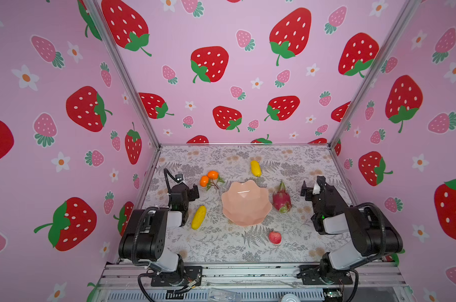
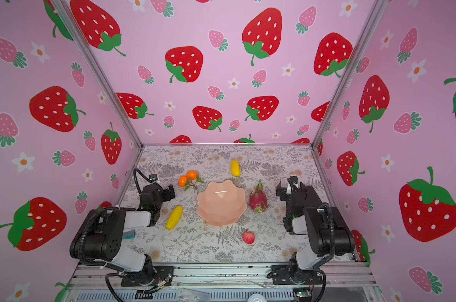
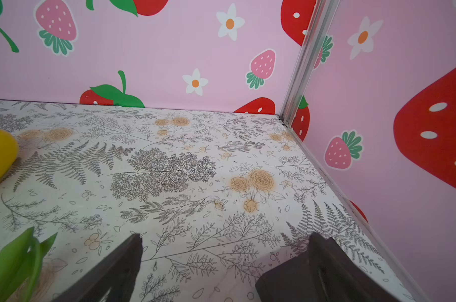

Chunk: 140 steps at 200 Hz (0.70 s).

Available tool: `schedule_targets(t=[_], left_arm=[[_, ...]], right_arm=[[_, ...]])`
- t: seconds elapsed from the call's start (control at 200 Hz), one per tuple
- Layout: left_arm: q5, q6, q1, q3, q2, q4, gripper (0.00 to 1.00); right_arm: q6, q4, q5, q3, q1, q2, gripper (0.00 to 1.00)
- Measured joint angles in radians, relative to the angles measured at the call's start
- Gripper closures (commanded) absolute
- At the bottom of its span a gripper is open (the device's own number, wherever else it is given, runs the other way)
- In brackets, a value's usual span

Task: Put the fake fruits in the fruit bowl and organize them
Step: 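Move both grippers from rest toward the bowl and dragon fruit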

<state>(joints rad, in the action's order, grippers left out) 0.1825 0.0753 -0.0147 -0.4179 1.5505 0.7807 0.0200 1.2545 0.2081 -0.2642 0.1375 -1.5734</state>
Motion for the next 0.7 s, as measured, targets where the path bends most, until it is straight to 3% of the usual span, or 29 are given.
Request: schedule_targets(t=[0.7], left_arm=[[-0.008,0.0,0.002,0.0,0.0,0.0,0.01]], right_arm=[[0.0,0.0,-0.006,0.0,-0.001,0.0,0.01]])
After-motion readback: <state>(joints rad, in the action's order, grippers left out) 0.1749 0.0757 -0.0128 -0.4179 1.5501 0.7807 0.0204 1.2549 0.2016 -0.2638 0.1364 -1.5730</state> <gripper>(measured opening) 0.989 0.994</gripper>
